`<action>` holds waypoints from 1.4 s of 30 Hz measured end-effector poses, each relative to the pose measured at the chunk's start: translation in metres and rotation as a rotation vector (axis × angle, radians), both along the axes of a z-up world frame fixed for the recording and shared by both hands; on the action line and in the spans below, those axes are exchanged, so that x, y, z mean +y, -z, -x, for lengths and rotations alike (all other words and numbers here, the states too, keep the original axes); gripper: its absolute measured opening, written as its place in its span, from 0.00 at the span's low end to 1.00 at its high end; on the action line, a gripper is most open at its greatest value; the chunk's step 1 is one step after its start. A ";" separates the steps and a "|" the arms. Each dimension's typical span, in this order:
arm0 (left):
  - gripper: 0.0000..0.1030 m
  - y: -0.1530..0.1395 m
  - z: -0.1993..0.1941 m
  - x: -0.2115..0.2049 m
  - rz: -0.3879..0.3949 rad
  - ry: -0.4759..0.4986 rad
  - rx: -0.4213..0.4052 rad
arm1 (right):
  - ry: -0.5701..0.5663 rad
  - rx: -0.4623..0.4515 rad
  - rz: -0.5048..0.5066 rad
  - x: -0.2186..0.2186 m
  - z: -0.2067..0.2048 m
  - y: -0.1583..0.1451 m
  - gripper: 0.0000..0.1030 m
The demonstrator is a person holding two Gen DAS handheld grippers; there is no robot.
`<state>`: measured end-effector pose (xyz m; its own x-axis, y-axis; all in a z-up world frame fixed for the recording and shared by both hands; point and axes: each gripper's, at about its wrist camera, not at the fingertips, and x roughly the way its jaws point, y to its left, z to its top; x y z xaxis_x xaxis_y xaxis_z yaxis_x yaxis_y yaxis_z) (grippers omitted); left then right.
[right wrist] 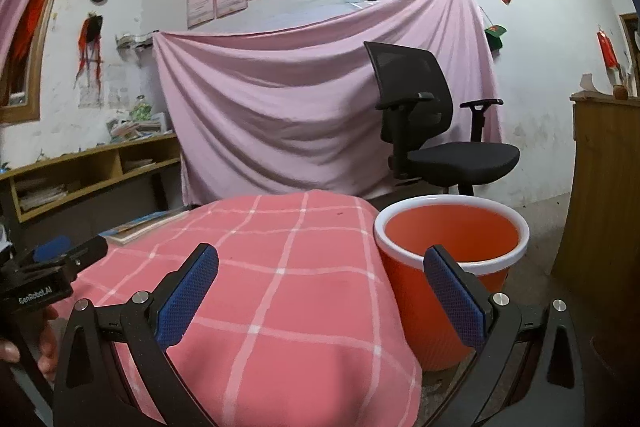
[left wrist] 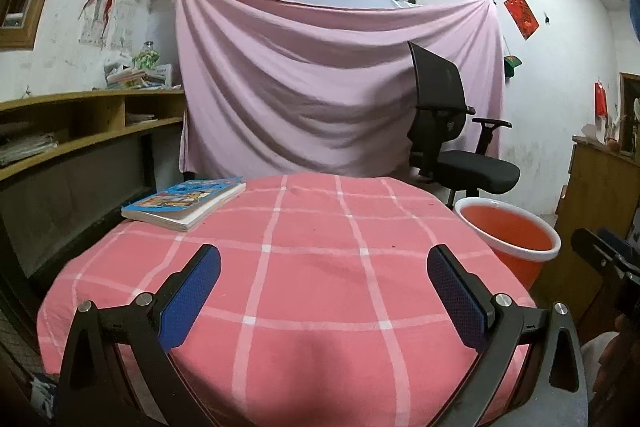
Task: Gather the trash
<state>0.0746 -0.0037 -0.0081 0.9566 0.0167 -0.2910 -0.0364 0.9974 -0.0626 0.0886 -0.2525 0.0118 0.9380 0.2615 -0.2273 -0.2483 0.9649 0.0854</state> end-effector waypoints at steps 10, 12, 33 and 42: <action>0.98 0.004 0.007 -0.010 -0.029 0.016 -0.024 | -0.017 0.007 0.019 0.008 0.003 0.003 1.00; 0.98 0.005 0.008 -0.011 -0.035 0.024 -0.024 | -0.012 0.009 0.017 0.008 0.003 0.003 1.00; 0.98 0.009 0.005 -0.011 -0.027 0.029 -0.020 | -0.013 0.017 0.022 0.009 0.003 0.006 1.00; 0.98 0.009 0.005 -0.012 -0.027 0.029 -0.019 | -0.013 0.018 0.022 0.009 0.003 0.006 1.00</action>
